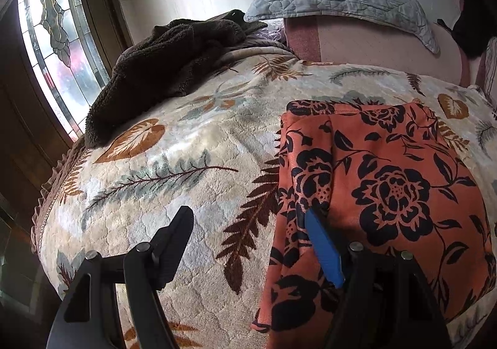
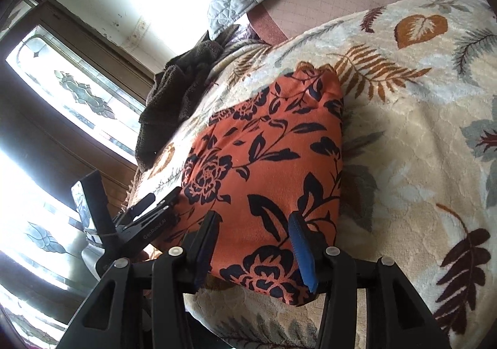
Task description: Fold small clothes
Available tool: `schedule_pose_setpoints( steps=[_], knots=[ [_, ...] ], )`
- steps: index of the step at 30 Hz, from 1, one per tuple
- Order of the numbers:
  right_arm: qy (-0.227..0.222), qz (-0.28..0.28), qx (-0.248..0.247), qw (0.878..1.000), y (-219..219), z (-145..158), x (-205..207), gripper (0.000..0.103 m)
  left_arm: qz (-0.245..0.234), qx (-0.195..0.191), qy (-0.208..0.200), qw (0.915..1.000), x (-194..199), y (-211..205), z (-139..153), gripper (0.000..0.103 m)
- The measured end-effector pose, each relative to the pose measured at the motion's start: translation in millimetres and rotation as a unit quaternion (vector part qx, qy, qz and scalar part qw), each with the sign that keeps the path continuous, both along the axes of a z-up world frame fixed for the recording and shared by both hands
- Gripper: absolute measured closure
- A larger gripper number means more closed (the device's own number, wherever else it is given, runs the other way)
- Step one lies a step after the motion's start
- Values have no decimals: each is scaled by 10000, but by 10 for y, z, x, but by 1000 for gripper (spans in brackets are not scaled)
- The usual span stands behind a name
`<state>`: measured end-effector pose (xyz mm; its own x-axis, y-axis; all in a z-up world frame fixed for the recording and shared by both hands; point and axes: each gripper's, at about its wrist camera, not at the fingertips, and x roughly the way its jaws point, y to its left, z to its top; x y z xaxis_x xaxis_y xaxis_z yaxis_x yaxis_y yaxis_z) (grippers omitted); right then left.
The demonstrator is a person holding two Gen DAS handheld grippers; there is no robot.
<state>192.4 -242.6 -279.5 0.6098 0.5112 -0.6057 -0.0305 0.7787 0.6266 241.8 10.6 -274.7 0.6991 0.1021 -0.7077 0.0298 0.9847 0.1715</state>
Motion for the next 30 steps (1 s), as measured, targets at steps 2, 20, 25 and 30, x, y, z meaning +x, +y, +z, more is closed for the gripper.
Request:
schedule_pose_setpoints(
  steps=[2,20,25,30],
  knots=[
    [-21,-66,24,10000,-49,9,6,53,71,-38,-94,9999,-10,37,41,28],
    [106,-452,743,9962,-425,-90,101,51,320,-205,-117,9992,45,129,80,28],
    [165,-636,839,9943,-566,-117,105,50,312,-326,-188,9988,43,90,137,28],
    [203,-683,927,9931,-616,-142,102,44,269,-400,-222,9986,29,54,171,28]
  ],
)
